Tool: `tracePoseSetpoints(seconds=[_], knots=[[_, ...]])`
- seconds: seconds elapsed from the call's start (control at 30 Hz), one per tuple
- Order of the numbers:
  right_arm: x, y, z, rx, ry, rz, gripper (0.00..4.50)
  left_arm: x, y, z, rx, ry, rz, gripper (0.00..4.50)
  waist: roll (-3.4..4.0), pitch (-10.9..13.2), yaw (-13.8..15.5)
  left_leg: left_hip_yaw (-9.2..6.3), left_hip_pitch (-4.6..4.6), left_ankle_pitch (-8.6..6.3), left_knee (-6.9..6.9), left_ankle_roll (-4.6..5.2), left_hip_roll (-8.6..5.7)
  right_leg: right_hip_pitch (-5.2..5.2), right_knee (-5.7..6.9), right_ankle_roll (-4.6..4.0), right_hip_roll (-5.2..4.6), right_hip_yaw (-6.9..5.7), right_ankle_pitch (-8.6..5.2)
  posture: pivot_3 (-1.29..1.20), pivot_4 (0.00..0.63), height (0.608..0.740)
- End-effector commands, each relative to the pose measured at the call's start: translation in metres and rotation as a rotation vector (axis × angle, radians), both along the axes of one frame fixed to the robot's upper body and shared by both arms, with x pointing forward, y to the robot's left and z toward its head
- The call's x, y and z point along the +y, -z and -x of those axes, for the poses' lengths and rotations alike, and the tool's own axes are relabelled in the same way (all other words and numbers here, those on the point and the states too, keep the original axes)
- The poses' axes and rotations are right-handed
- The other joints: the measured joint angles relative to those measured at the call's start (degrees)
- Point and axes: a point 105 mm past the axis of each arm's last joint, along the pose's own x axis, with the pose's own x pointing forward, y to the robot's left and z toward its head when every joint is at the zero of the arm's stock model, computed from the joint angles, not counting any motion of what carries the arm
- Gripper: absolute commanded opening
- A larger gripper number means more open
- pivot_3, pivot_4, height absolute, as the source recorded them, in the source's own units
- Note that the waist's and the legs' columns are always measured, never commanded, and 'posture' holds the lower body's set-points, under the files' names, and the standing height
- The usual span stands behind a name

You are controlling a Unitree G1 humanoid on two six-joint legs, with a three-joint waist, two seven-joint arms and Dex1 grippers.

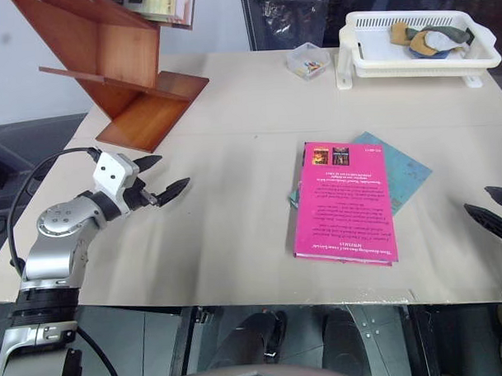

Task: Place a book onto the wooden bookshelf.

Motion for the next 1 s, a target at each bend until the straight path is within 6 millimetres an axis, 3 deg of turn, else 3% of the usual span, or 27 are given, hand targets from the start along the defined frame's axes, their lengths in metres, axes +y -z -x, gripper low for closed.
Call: tracePoseSetpoints(seconds=[0.03,1.0], knots=[[0.0010,-0.0104,0.0010,-0.055,-0.008,0.012,3.18,-0.0020,-0.0138,0.0000,-0.039,0.019,-0.005,4.42,0.00,0.0,0.0,0.00,0.00,0.00,0.00,0.00,0.00,0.00,0.00,0.00,0.00,0.00,0.00,0.00,0.150,0.740],[0.0002,-0.0105,0.0036,-0.049,-0.012,0.027,3.18,-0.0057,-0.0132,-0.0020,-0.048,0.031,0.004,4.42,0.00,0.0,0.0,0.00,0.00,0.00,0.00,0.00,0.00,0.00,-0.01,0.00,0.00,0.00,0.00,0.00,0.150,0.740]])
